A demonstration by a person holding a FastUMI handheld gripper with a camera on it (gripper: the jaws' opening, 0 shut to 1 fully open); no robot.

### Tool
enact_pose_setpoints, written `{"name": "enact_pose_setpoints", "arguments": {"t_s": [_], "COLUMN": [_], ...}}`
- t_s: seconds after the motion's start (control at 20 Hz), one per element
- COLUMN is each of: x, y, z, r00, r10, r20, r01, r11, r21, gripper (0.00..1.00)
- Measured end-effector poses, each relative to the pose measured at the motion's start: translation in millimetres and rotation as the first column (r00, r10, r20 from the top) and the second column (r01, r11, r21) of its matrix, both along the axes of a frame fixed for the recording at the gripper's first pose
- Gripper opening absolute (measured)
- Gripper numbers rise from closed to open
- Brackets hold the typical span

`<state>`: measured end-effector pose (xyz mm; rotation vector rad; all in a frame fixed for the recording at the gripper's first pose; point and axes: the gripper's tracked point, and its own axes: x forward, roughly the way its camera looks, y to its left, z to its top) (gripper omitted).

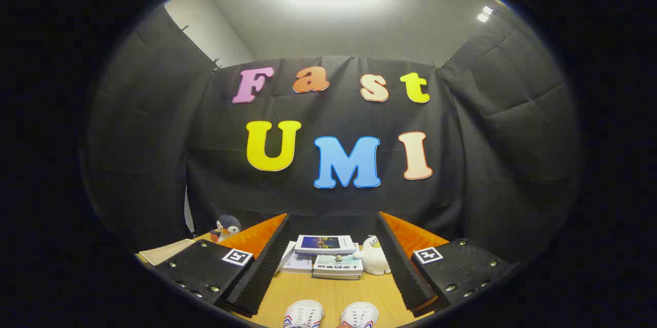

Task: Open the storage box then place both shoes into the box .Put the left shoe in first, then the right shoe, with the right side of both shoes facing outward in a uniform manner.

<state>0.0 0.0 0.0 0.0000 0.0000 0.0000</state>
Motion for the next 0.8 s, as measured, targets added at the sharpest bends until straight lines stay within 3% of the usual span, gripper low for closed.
{"name": "enact_pose_setpoints", "arguments": {"t_s": [0.8], "x": [-8.1], "y": [2.0], "z": [-8.4], "r00": [1.0], "r10": [-0.012], "r20": [-0.011], "r01": [0.012], "r11": [1.0], "r21": [0.011], "gripper": [0.98]}}
